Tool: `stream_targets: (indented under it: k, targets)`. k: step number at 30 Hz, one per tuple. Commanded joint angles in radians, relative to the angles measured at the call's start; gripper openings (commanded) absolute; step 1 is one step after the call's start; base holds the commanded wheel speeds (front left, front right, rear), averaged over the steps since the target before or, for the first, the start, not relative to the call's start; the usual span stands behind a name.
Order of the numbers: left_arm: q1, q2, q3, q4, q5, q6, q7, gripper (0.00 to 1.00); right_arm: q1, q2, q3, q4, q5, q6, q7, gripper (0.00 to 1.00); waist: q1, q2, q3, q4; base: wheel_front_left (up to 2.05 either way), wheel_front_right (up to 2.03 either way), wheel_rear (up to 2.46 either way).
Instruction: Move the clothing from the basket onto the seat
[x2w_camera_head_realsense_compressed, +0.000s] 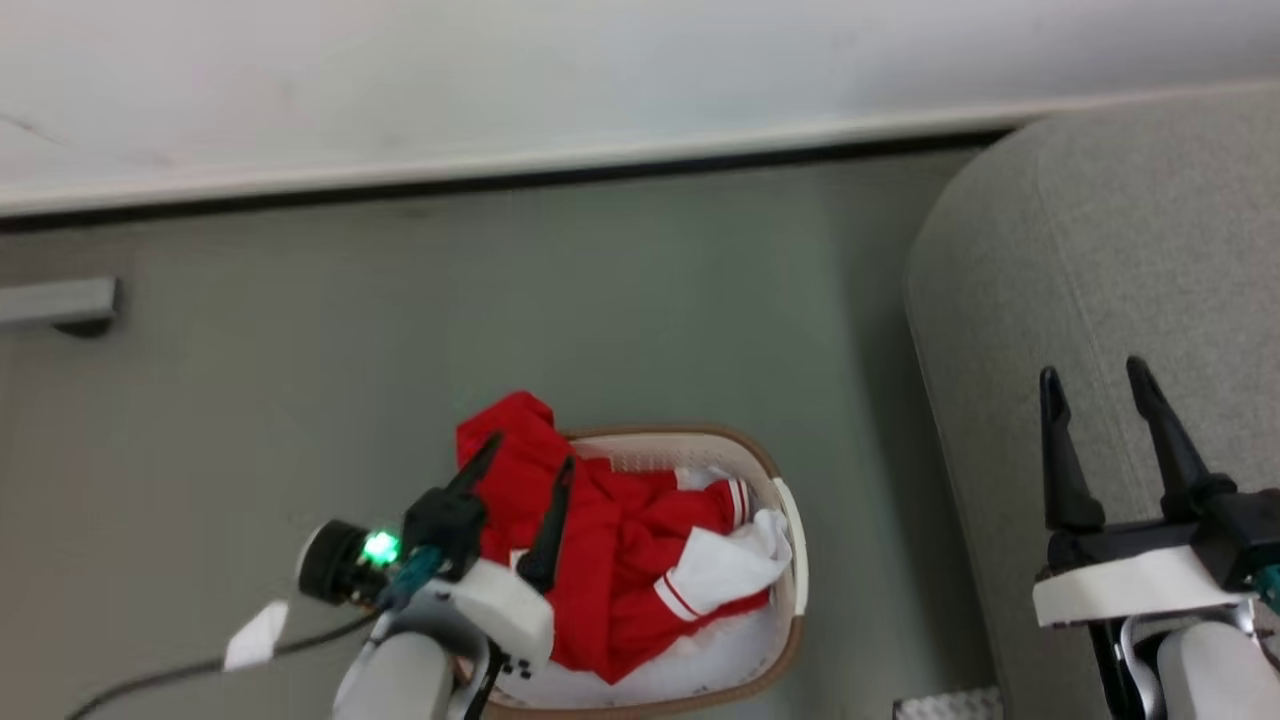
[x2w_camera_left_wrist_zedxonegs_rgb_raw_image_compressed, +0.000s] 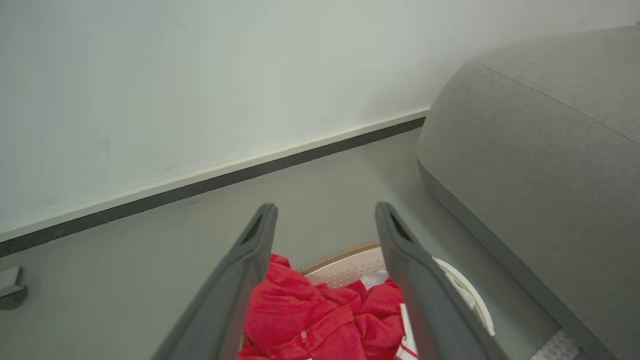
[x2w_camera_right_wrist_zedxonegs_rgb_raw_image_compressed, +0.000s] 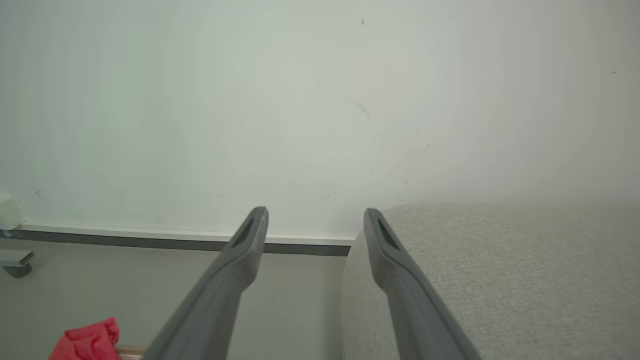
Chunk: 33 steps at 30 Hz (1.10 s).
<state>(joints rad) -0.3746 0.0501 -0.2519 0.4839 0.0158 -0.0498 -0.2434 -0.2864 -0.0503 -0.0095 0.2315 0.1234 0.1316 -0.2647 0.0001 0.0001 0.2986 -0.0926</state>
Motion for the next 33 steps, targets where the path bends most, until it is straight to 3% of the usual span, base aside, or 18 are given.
stream_targets:
  k: [1,12,17,25,33]
  targets:
    - [-0.023,0.005,-0.005,0.011,0.014,-0.002,0.006,1.00,-0.021,-0.003,-0.004,-0.007,0.004,-0.002,0.000,1.00,-0.0001,-0.0001,0.078,-0.037,0.00,0.00,0.00]
    - [-0.249,0.004,-0.155,0.283,-0.010,0.049,0.090,1.00,-0.104,-0.001,0.027,-0.100,0.036,-0.002,0.000,1.00,-0.0001,-0.0001,0.309,-0.104,0.00,0.00,0.00]
    - [-0.327,0.004,-0.206,0.397,0.009,0.096,0.139,1.00,-0.126,0.000,0.044,-0.135,0.050,-0.002,0.000,1.00,-0.0001,-0.0001,0.380,-0.124,0.00,0.00,0.00]
    - [-0.425,0.028,-0.208,0.573,0.029,0.188,0.201,1.00,-0.140,0.000,0.060,-0.179,0.077,-0.002,0.000,1.00,-0.0001,-0.0001,0.452,-0.155,0.00,0.00,0.00]
    - [-0.501,0.058,-0.205,0.661,0.019,0.206,0.210,1.00,-0.144,0.000,0.071,-0.220,0.116,-0.002,0.000,1.00,-0.0001,-0.0001,0.543,-0.188,0.00,0.00,0.00]
